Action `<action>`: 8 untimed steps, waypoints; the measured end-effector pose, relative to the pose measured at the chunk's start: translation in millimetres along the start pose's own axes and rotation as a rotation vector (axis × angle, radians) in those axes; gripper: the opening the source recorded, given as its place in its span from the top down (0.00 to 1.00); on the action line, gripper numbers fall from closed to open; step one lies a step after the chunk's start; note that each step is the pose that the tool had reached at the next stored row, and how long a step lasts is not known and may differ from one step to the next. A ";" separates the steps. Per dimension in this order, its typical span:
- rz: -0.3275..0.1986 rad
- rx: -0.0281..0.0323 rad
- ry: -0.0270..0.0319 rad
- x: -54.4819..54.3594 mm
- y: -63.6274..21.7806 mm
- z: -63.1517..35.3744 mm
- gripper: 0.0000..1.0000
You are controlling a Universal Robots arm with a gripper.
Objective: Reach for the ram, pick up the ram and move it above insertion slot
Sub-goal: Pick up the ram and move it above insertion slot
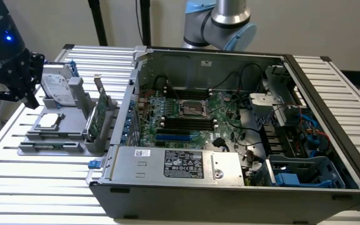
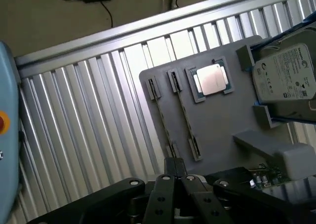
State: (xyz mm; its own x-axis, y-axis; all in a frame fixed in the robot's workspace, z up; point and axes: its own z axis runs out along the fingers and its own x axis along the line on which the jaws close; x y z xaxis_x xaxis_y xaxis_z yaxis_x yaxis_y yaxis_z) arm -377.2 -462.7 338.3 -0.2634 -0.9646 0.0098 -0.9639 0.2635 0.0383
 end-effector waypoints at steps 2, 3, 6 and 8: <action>-0.036 0.0004 0.0014 0.0 0.0 0.6 0.89; -0.054 0.0006 0.0020 0.0 0.0 1.0 0.89; -0.108 0.0011 0.0036 0.0 -0.1 2.4 0.89; -0.145 0.0014 0.0043 0.0 -0.1 3.5 0.89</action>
State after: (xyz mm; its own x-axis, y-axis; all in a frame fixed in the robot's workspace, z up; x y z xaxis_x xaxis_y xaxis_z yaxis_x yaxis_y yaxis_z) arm -377.2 -462.7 334.8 -0.1207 -0.9927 0.0085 -0.9919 0.1209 0.0383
